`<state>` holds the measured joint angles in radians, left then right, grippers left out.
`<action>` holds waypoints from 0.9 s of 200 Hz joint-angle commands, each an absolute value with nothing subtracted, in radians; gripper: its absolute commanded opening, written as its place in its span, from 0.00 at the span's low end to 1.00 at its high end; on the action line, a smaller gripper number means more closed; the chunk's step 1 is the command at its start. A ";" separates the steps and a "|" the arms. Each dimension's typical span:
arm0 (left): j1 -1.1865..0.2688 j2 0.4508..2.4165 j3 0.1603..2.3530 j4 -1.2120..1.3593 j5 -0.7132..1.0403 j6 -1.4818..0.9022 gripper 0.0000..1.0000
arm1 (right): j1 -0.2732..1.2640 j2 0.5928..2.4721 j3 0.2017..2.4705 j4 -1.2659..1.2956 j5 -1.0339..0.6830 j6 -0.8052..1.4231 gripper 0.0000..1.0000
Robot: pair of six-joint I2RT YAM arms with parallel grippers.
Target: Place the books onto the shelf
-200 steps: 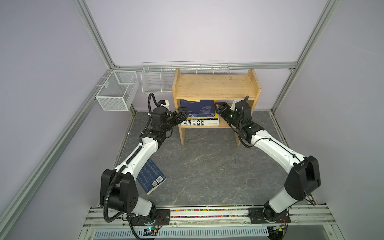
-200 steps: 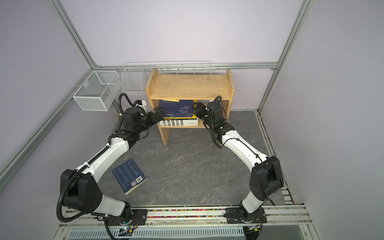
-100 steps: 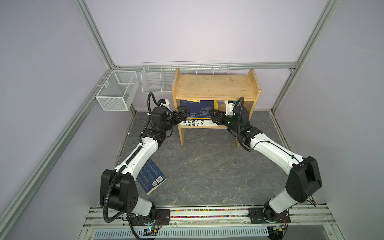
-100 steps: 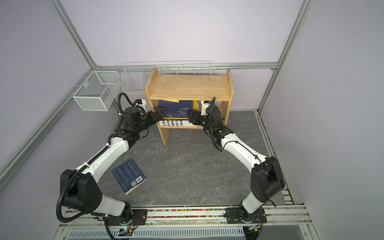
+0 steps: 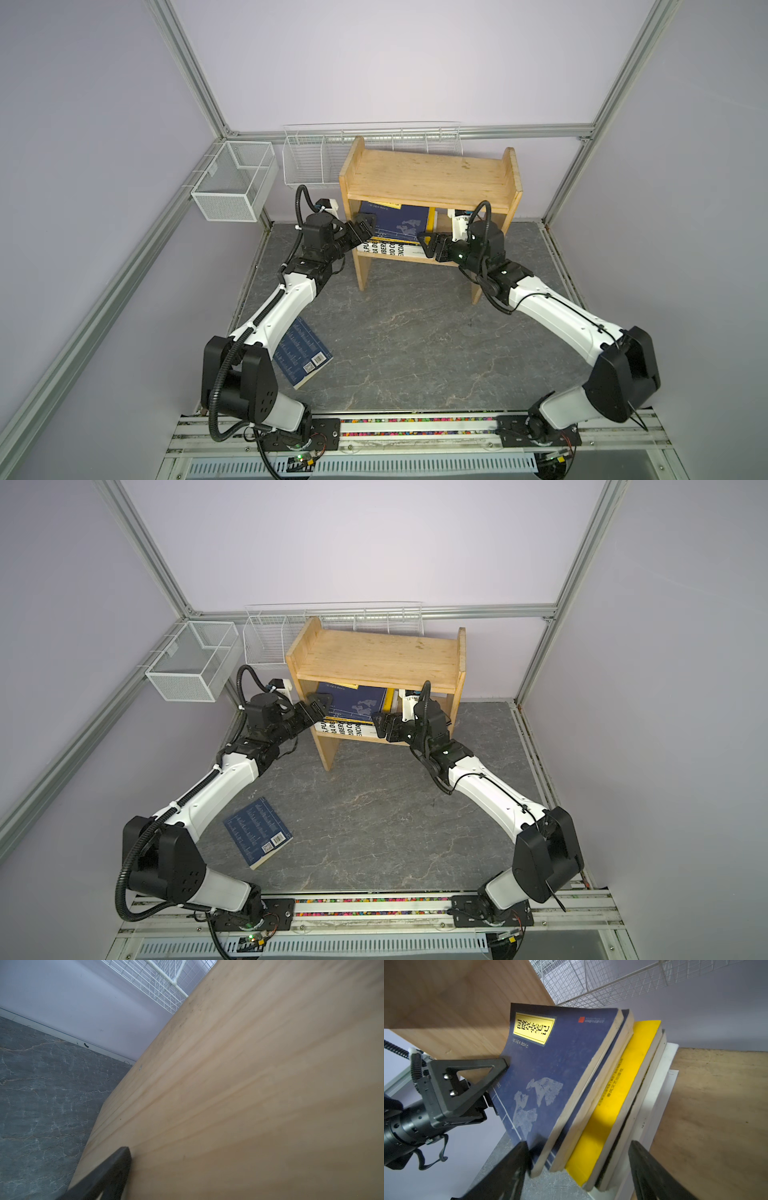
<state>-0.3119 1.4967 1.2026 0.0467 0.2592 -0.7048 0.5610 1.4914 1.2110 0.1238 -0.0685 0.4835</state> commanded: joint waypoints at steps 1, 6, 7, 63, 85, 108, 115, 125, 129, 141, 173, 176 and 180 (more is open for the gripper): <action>-0.316 1.528 1.234 0.055 0.277 -0.727 0.99 | 0.556 1.367 1.200 0.456 0.110 0.398 0.80; -0.316 1.528 1.235 0.055 0.278 -0.728 0.99 | 0.555 1.367 1.185 0.491 0.110 0.412 0.80; -0.316 1.528 1.235 0.056 0.278 -0.728 0.99 | 0.555 1.367 1.182 0.498 0.112 0.414 0.80; -0.317 1.535 1.238 0.057 0.279 -0.736 0.99 | 0.549 1.382 1.132 0.732 0.122 0.642 0.87; -0.318 1.536 1.238 0.058 0.282 -0.736 0.99 | 0.557 1.412 1.126 0.850 0.029 0.619 0.96; -0.318 1.537 1.239 0.057 0.286 -0.736 0.99 | 0.579 1.413 1.115 0.867 -0.009 0.561 0.95; -0.318 1.539 1.241 0.057 0.289 -0.736 0.99 | 0.589 1.408 1.109 0.866 -0.009 0.532 0.94; -0.319 1.540 1.241 0.058 0.289 -0.736 0.98 | 0.603 1.394 1.098 0.851 -0.001 0.489 0.93; -0.318 1.540 1.241 0.056 0.290 -0.736 0.98 | 0.610 1.387 1.094 0.842 0.004 0.468 0.93; -0.318 1.540 1.241 0.054 0.292 -0.736 0.98 | 0.631 1.367 1.082 0.804 0.031 0.388 0.90; -0.318 1.549 1.244 0.059 0.299 -0.741 0.98 | 0.663 1.328 1.053 0.749 0.120 0.279 0.91; -0.318 1.550 1.244 0.059 0.302 -0.741 0.98 | 0.661 1.327 1.054 0.749 0.121 0.284 0.92; -0.318 1.551 1.245 0.059 0.303 -0.742 0.98 | 0.657 1.329 1.060 0.743 0.117 0.290 0.94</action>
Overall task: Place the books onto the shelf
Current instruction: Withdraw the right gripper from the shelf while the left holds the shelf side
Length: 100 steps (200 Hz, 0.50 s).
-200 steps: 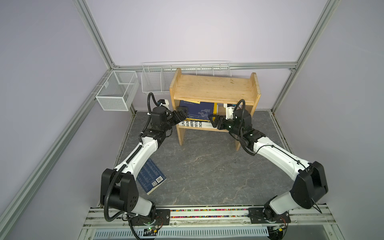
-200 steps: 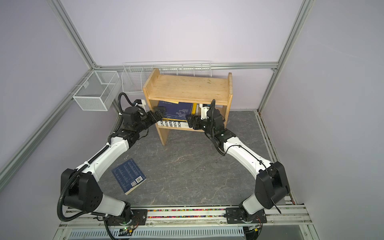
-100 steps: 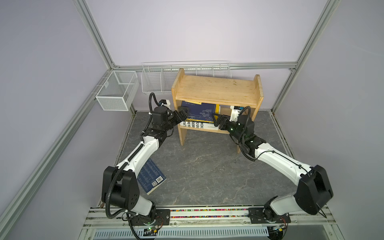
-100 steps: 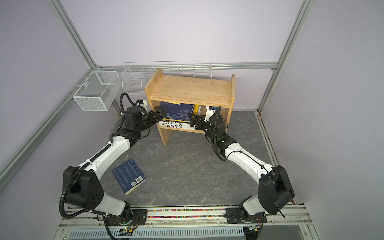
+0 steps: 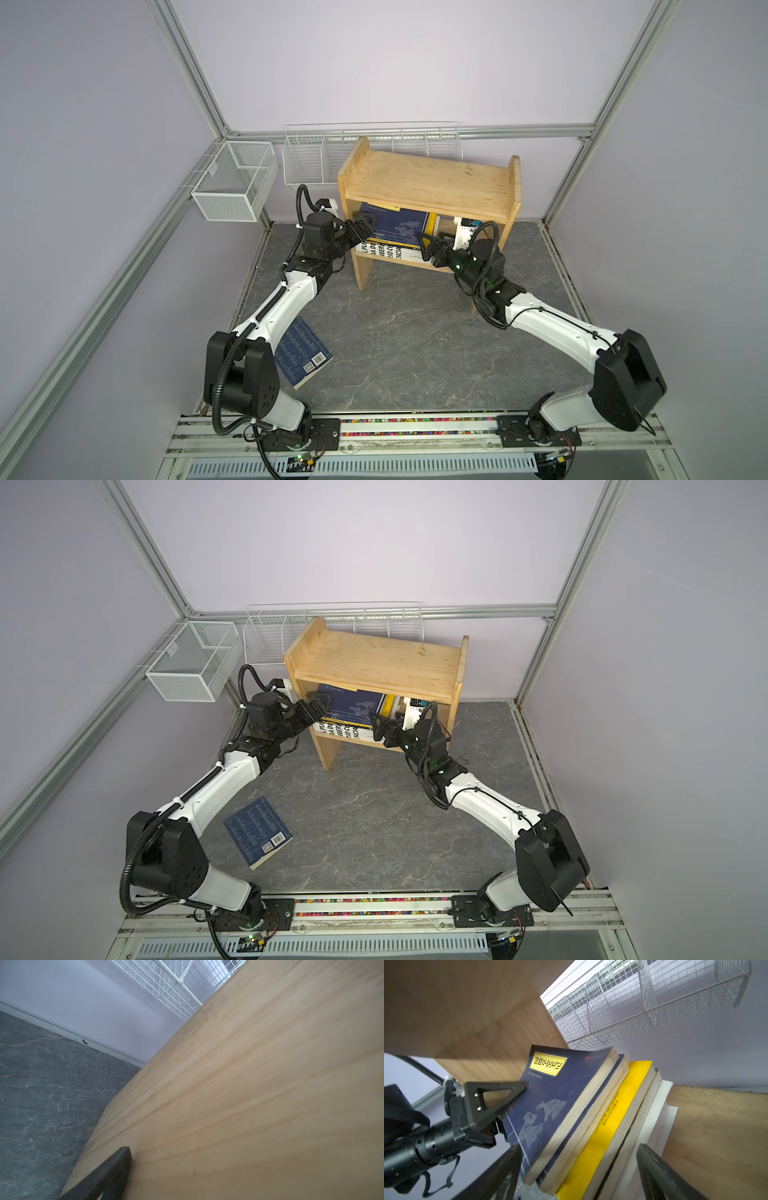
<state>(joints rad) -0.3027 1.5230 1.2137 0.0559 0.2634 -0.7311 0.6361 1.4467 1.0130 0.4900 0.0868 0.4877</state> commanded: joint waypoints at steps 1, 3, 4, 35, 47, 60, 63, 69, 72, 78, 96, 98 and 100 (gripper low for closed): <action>-0.318 1.551 1.246 0.059 0.303 -0.742 0.98 | 0.656 1.329 1.062 0.739 0.114 0.291 0.94; -0.319 1.552 1.246 0.058 0.304 -0.743 0.98 | 0.654 1.331 1.069 0.729 0.110 0.296 0.94; -0.320 1.552 1.247 0.058 0.305 -0.744 0.98 | 0.654 1.330 1.072 0.724 0.108 0.298 0.95; -0.326 1.552 1.249 0.057 0.301 -0.741 0.98 | 0.640 1.352 1.143 0.628 0.129 0.410 1.00; -0.327 1.549 1.249 0.056 0.301 -0.740 0.98 | 0.623 1.351 1.154 0.593 0.162 0.517 0.98; -0.327 1.544 1.247 0.055 0.303 -0.736 0.98 | 0.602 1.346 1.146 0.583 0.185 0.634 0.96; -0.328 1.542 1.247 0.054 0.303 -0.734 0.98 | 0.599 1.346 1.145 0.581 0.187 0.661 0.96; -0.329 1.540 1.246 0.055 0.303 -0.733 0.98 | 0.591 1.343 1.148 0.559 0.188 0.707 0.96; -0.329 1.539 1.246 0.055 0.305 -0.734 0.98 | 0.589 1.341 1.151 0.551 0.188 0.723 0.96; -0.330 1.539 1.246 0.055 0.305 -0.733 0.98 | 0.584 1.338 1.161 0.515 0.193 0.760 0.96; -0.329 1.537 1.242 0.058 0.312 -0.732 0.98 | 0.577 1.322 1.171 0.462 0.204 0.843 0.94; -0.329 1.536 1.242 0.059 0.313 -0.732 0.98 | 0.576 1.320 1.171 0.454 0.207 0.851 0.94; -0.330 1.537 1.241 0.059 0.314 -0.732 0.98 | 0.577 1.318 1.172 0.447 0.211 0.862 0.93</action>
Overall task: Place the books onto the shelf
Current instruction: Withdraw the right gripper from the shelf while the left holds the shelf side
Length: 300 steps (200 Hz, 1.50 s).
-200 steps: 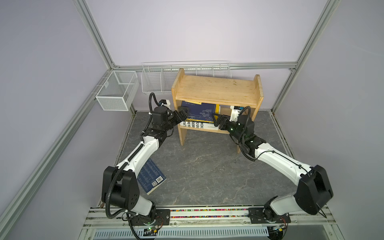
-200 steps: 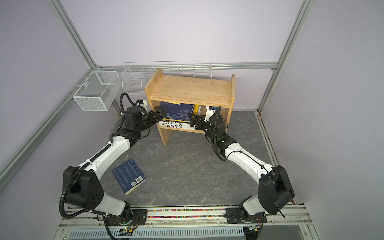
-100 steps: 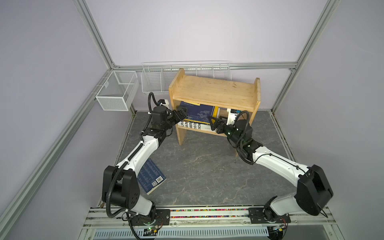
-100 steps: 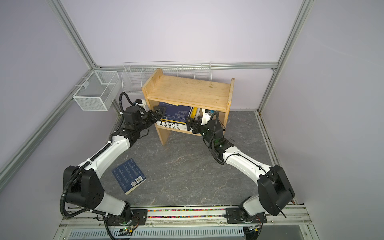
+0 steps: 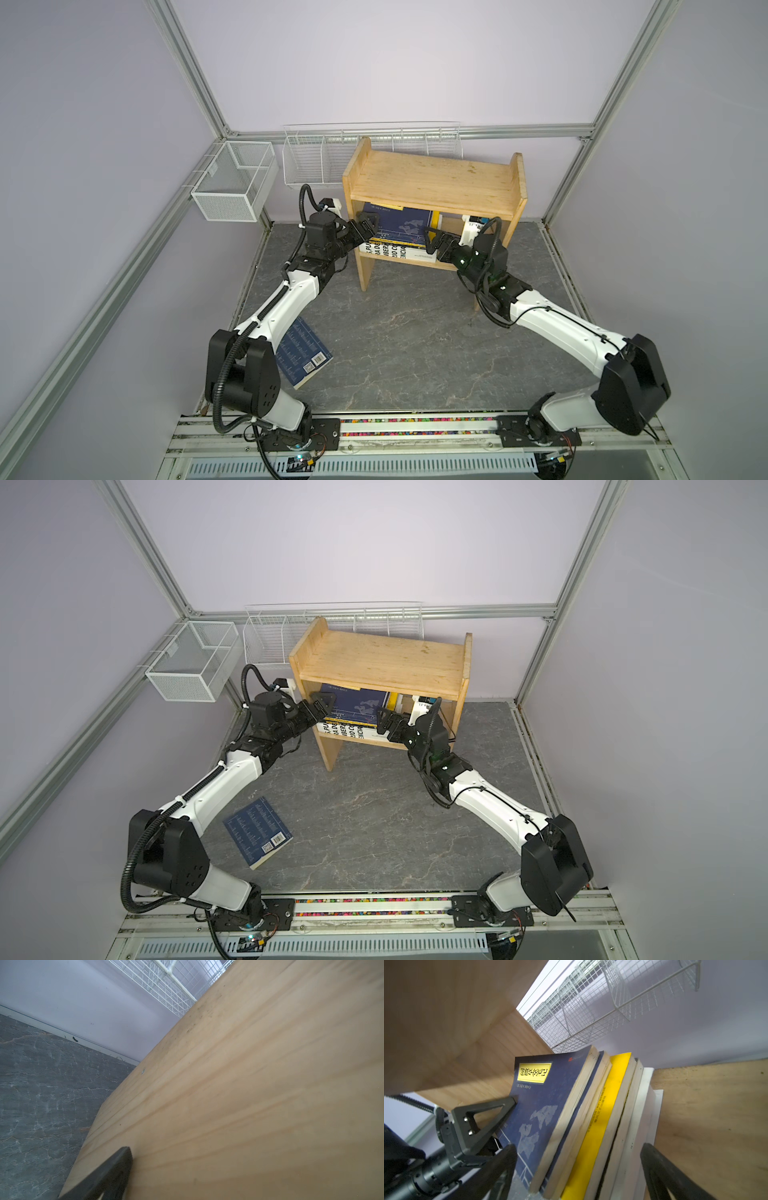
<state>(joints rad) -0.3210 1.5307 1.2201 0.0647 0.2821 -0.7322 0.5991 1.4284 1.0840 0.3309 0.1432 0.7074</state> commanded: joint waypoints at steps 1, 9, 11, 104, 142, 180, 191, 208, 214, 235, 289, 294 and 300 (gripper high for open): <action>-0.330 1.536 1.242 0.060 0.314 -0.732 0.98 | 0.576 1.317 1.172 0.444 0.212 0.865 0.93; -0.331 1.535 1.239 0.063 0.316 -0.733 0.98 | 0.577 1.310 1.167 0.438 0.218 0.881 0.93; -0.331 1.535 1.239 0.064 0.317 -0.734 0.98 | 0.576 1.308 1.164 0.442 0.221 0.883 0.93; -0.331 1.497 1.216 0.101 0.348 -0.726 0.99 | 0.542 1.249 1.088 0.352 0.158 1.236 0.88; -0.333 1.448 1.166 0.233 0.427 -0.729 0.99 | 0.541 1.208 1.132 0.250 0.049 1.134 0.88; -0.332 1.427 1.127 0.376 0.516 -0.778 0.99 | 0.546 1.181 1.133 0.249 -0.043 1.130 0.88; -0.332 1.422 1.118 0.405 0.531 -0.788 0.99 | 0.544 1.180 1.133 0.274 -0.079 1.136 0.88; -0.332 1.410 1.110 0.423 0.542 -0.792 0.99 | 0.539 1.183 1.148 0.286 -0.150 1.169 0.88; -0.333 1.406 1.108 0.428 0.544 -0.791 0.99 | 0.535 1.186 1.154 0.295 -0.181 1.187 0.88; -0.333 1.389 1.108 0.414 0.554 -0.781 0.99 | 0.524 1.202 1.203 0.283 -0.309 1.216 0.88; -0.332 1.333 1.112 0.321 0.577 -0.724 0.99 | 0.478 1.252 1.311 0.213 -0.734 1.281 0.88; -0.332 1.323 1.112 0.305 0.578 -0.713 0.99 | 0.478 1.252 1.302 0.215 -0.761 1.296 0.88; -0.332 1.312 1.112 0.286 0.580 -0.698 0.99 | 0.477 1.248 1.286 0.216 -0.784 1.312 0.88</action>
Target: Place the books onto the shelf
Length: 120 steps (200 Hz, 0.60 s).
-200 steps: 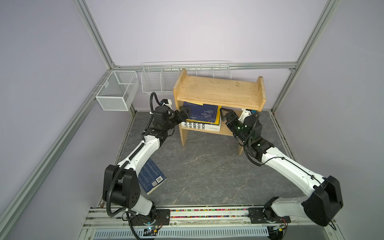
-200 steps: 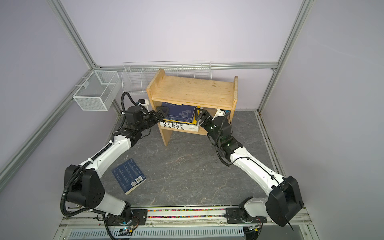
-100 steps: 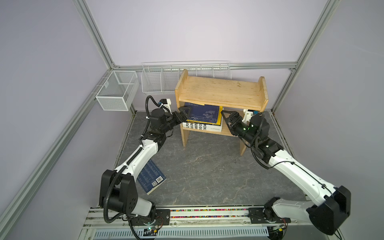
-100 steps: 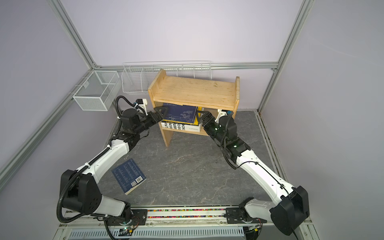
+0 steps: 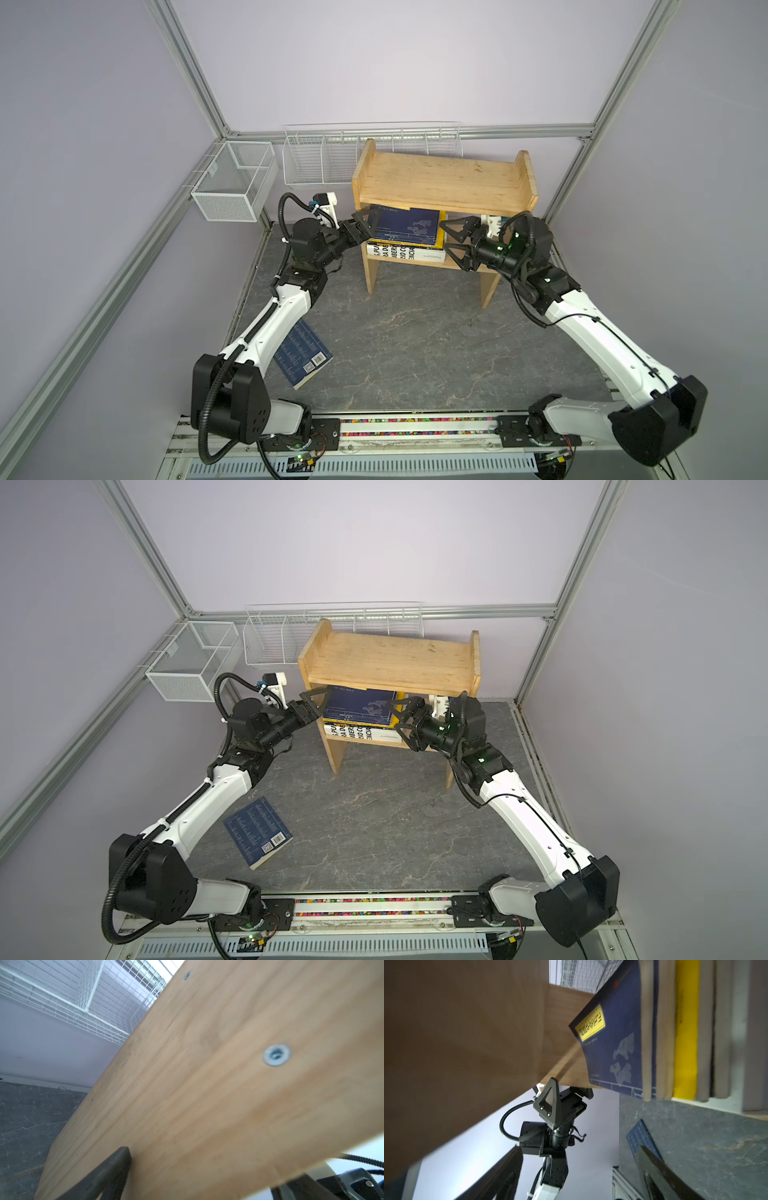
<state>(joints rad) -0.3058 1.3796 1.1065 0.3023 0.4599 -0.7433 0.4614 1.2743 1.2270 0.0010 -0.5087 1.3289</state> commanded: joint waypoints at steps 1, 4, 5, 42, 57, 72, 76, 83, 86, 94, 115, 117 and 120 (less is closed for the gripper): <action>-0.332 1.310 1.112 0.281 0.580 -0.696 0.99 | 0.477 1.247 1.284 0.217 -0.787 1.314 0.88; -0.332 1.303 1.112 0.269 0.581 -0.688 0.99 | 0.478 1.243 1.273 0.216 -0.796 1.318 0.88; -0.332 1.300 1.112 0.264 0.581 -0.685 0.99 | 0.479 1.242 1.271 0.216 -0.799 1.319 0.88; -0.333 1.211 1.108 0.100 0.594 -0.582 0.99 | 0.478 1.145 1.226 0.013 -0.876 1.193 0.89; -0.333 1.164 1.093 0.034 0.580 -0.545 0.99 | 0.487 1.086 1.265 -0.238 -0.816 1.014 0.88; -0.331 1.102 1.081 -0.092 0.454 -0.515 0.99 | 0.521 1.037 1.292 -0.451 -0.702 0.843 0.88; -0.331 1.086 1.079 -0.135 0.402 -0.510 0.99 | 0.533 1.024 1.286 -0.473 -0.679 0.813 0.88; -0.326 1.059 1.074 -0.211 0.308 -0.499 0.99 | 0.553 1.003 1.267 -0.486 -0.641 0.772 0.88; -0.325 1.050 1.071 -0.238 0.268 -0.500 0.99 | 0.562 0.995 1.256 -0.481 -0.626 0.757 0.88; -0.312 1.027 1.057 -0.313 0.166 -0.520 0.99 | 0.590 0.975 1.223 -0.461 -0.577 0.714 0.89; -0.182 0.981 0.944 -0.377 0.137 -0.646 1.00 | 0.691 0.943 1.155 -0.430 -0.390 0.589 0.91; -0.167 0.977 0.929 -0.377 0.147 -0.655 0.99 | 0.700 0.941 1.149 -0.427 -0.373 0.581 0.91; -0.144 0.969 0.904 -0.373 0.159 -0.668 0.99 | 0.713 0.941 1.138 -0.423 -0.346 0.567 0.91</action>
<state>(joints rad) -0.2718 0.9924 1.0328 -0.1898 0.2733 -0.5762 0.6277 0.9310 1.2240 -0.3744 -0.5922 0.7952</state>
